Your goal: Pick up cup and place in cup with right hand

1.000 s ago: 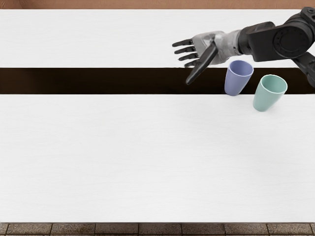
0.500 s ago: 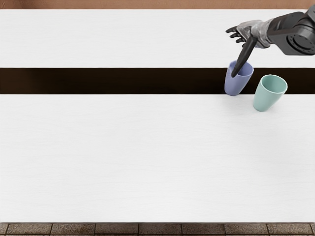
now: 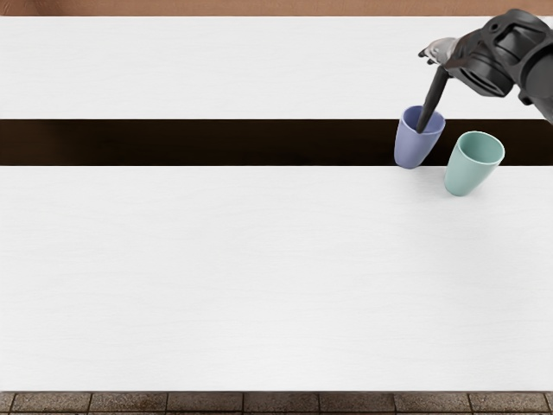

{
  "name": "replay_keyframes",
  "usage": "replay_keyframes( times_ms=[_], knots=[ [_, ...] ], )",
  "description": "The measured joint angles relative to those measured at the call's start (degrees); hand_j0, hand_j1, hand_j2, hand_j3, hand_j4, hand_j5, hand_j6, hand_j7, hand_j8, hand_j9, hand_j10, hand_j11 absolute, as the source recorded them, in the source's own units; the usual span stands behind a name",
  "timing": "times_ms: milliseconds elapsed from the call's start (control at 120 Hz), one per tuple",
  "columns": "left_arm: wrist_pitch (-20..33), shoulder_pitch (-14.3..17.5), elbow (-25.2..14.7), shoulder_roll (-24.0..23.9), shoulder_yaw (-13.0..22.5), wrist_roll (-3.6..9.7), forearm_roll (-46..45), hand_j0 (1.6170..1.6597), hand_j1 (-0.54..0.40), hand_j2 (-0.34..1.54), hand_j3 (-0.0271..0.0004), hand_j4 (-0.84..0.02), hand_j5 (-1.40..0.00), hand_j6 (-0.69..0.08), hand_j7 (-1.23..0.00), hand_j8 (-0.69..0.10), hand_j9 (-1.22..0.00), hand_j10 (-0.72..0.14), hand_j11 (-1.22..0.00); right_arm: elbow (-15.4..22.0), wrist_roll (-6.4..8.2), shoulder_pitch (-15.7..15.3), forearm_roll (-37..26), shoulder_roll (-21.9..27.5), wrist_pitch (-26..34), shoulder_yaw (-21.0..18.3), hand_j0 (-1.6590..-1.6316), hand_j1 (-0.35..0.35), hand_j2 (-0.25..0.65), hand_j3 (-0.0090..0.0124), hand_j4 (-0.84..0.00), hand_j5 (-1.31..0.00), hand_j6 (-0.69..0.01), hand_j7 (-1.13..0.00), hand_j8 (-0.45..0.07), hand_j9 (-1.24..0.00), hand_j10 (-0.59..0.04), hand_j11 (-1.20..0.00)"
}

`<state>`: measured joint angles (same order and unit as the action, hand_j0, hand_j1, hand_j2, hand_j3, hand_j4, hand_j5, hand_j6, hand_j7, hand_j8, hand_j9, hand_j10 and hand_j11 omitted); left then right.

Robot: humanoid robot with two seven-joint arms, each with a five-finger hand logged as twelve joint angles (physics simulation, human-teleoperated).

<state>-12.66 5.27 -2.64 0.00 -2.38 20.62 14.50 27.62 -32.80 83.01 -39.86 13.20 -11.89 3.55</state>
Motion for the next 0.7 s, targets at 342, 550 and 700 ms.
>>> replay_keyframes(
  times_ms=[342, 550, 700],
  knots=[
    [0.0, 0.0, 0.0, 0.0, 0.0, -0.02, 0.0, 1.6581, 0.336, 0.0, 0.0, -0.012, -0.01, -0.012, -0.01, -0.012, -0.01, -0.012, -0.01, -2.49, 0.01, -2.49, 0.33, -3.51, 5.06, -1.96, -1.6581, -0.327, -0.003, 0.0, -0.02, -0.02, -0.021, -0.02, -0.021, -0.02, -0.02, -0.02],
    [0.0, 0.0, 0.0, 0.0, 0.0, -0.02, 0.0, 1.6581, 0.336, 0.0, 0.0, -0.012, -0.01, -0.012, -0.01, -0.012, -0.01, -0.012, -0.01, -3.08, 0.01, -3.42, 0.33, -4.42, 6.72, -3.59, -1.6581, -0.271, -0.012, 0.0, -0.067, -0.09, -0.068, -0.09, -0.068, -0.09, -0.067, -0.09],
    [0.0, 0.0, 0.0, 0.0, -0.01, -0.02, 0.0, 1.6581, 0.336, 0.0, 0.0, -0.012, -0.01, -0.012, -0.01, -0.012, -0.01, -0.012, -0.01, -4.3, 0.01, -3.68, 0.39, -5.72, 8.1, -4.78, -1.6581, -0.245, -0.016, 0.0, -0.089, -0.11, -0.091, -0.11, -0.09, -0.11, -0.089, -0.11]
  ],
)
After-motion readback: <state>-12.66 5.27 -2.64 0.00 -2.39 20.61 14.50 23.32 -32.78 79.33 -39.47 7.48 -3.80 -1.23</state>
